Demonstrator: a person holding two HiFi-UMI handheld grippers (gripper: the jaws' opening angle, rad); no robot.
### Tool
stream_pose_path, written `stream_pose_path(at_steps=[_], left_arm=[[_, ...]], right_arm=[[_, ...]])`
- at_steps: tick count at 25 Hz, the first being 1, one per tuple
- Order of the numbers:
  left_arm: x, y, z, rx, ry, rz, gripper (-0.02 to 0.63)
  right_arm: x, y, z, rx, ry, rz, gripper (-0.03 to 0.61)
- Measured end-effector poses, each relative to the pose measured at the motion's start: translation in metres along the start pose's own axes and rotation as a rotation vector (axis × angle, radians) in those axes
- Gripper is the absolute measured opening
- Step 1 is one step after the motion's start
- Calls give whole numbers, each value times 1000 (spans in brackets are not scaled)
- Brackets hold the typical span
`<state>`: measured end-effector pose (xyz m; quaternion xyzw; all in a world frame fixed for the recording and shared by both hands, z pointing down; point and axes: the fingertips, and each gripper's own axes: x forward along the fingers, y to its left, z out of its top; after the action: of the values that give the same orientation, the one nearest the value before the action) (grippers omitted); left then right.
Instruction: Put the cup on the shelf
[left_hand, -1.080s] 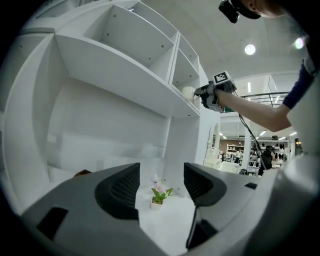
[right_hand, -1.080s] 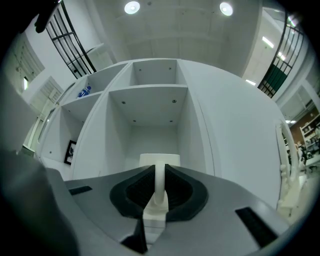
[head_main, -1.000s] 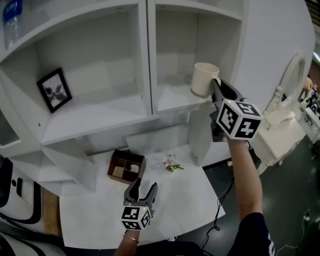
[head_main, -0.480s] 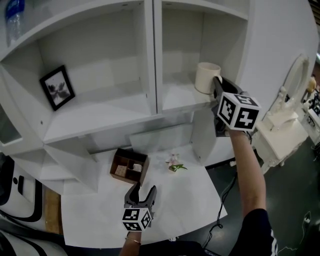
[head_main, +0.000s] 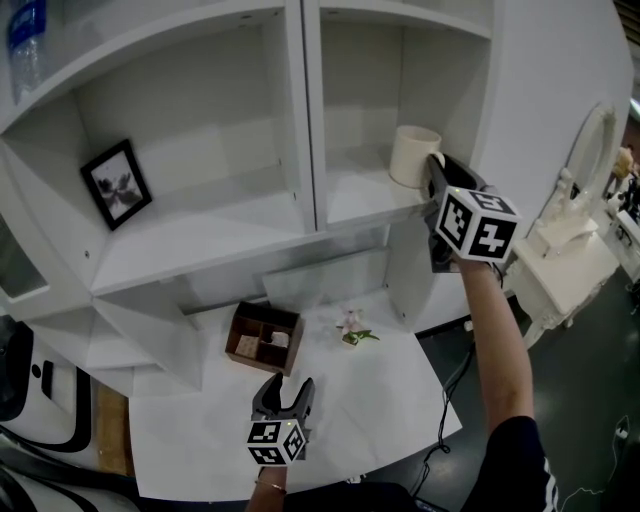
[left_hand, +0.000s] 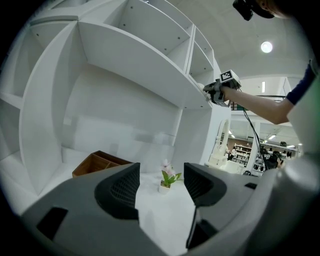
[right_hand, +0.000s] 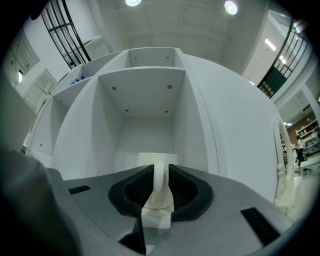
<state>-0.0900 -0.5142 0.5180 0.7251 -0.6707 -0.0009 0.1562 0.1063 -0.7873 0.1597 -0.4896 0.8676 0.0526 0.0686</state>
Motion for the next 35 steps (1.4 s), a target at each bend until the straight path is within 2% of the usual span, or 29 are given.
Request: stream_pose_path(at_steps=[2,3,4,7,14,29,33,35], left_arm=[[-1,3,-1,-6,3,1,276],[-2,5,-2,-11,6,5,276],[-4,8,-3,-16,9,11,276],[-6,13,-4,-21,13,19,276],[-13,13,-1,1,10,-8,276],[-68,26,3,32,-35,-107,276],[-85,29,2,49,-43,-141,276],[-91,31,2,57,-46,-155,276]], right_arm=[[-2,-2,0,6,-13,12,105],[-3,-1,1,12,-20,25,169],[-5,0,2,16,-26,38,199],[-11,4,6,-1,-43,59,225],[-38,22,10,-41,-66,72,235],[-149,72,-24,61,-104,1,236],[-179,96,-40,28,-86,-18,235],[-192,110,-46,-30,-86,-32,232]])
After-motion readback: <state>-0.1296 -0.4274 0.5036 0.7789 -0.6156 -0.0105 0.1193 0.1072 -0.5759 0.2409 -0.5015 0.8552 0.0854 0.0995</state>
